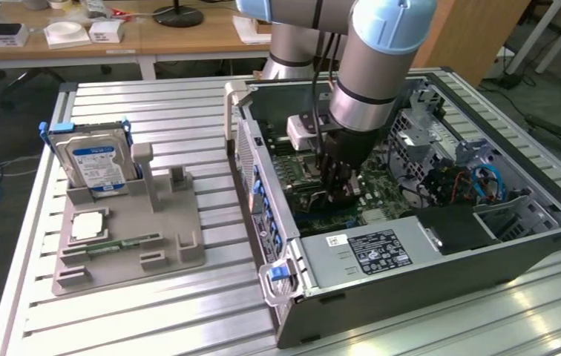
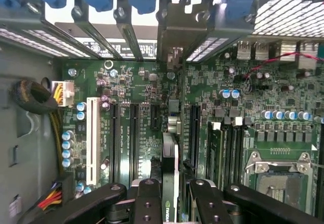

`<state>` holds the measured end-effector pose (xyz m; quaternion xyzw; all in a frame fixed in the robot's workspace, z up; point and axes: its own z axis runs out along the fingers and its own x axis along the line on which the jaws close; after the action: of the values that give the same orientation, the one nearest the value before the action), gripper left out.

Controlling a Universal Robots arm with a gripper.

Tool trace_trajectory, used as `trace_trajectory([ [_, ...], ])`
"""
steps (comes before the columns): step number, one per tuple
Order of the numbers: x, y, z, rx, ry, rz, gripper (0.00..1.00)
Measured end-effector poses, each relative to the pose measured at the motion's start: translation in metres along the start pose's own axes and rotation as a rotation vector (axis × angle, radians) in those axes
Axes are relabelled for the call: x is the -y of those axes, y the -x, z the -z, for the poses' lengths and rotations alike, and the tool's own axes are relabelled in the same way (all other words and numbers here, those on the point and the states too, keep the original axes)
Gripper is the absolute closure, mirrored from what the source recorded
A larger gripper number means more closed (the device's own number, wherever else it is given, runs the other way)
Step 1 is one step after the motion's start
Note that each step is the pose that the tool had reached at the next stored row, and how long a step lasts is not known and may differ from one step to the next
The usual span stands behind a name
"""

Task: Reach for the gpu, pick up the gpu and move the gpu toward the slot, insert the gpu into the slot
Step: 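Insert the gpu into the slot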

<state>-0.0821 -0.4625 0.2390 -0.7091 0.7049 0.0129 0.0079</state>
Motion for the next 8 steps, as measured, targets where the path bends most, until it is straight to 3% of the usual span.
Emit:
trace_trajectory([
  [8,-0.0002,0.0000,-0.0019,0.0004,0.0000,0.000,0.74],
])
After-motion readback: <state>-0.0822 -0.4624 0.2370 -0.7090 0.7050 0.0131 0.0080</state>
